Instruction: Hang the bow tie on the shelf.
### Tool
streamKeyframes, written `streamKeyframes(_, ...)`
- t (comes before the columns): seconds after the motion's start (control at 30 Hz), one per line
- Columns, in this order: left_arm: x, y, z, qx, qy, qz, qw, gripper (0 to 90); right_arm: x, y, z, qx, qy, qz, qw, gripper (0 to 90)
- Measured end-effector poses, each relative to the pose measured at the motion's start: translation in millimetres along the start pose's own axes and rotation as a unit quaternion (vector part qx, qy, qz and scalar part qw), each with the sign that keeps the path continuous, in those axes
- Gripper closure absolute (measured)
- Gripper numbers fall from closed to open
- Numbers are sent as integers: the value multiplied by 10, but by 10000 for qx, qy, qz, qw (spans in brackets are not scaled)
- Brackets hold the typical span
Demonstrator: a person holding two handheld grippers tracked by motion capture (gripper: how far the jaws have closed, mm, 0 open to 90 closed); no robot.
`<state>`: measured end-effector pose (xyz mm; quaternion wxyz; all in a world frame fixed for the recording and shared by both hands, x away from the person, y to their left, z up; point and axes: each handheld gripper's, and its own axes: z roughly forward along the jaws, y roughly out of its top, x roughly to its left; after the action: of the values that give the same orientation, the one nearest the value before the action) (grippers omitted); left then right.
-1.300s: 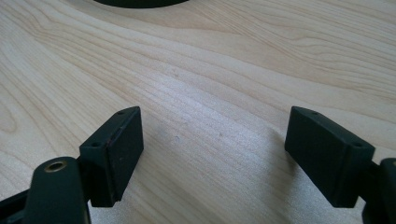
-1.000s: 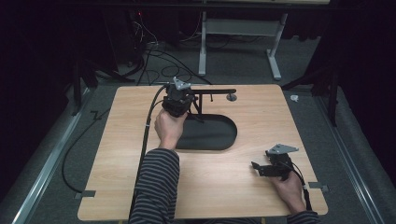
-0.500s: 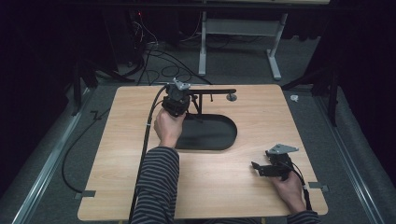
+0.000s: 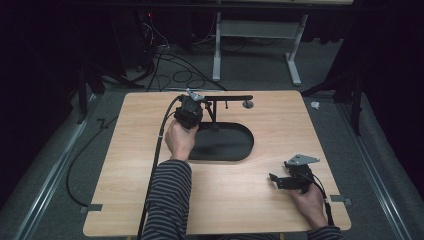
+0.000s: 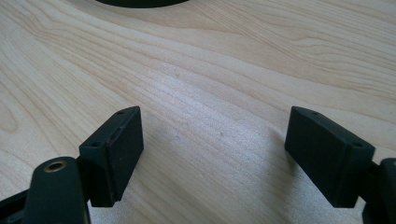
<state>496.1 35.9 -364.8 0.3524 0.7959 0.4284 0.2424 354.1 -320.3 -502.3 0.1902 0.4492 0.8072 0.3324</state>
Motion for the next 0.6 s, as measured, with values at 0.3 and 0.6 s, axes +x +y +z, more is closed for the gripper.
streamKeyframes(0.3, 4, -50, -10, 1, -70, -35, 10000, 825, 1, 0, 0, 0, -1, -1, 10000, 205)
streamKeyframes(0.6, 18, -163, -69, -51, -130, -94, 9999, 786, 2, 0, 2, -11, -9, -3, 10000, 205)
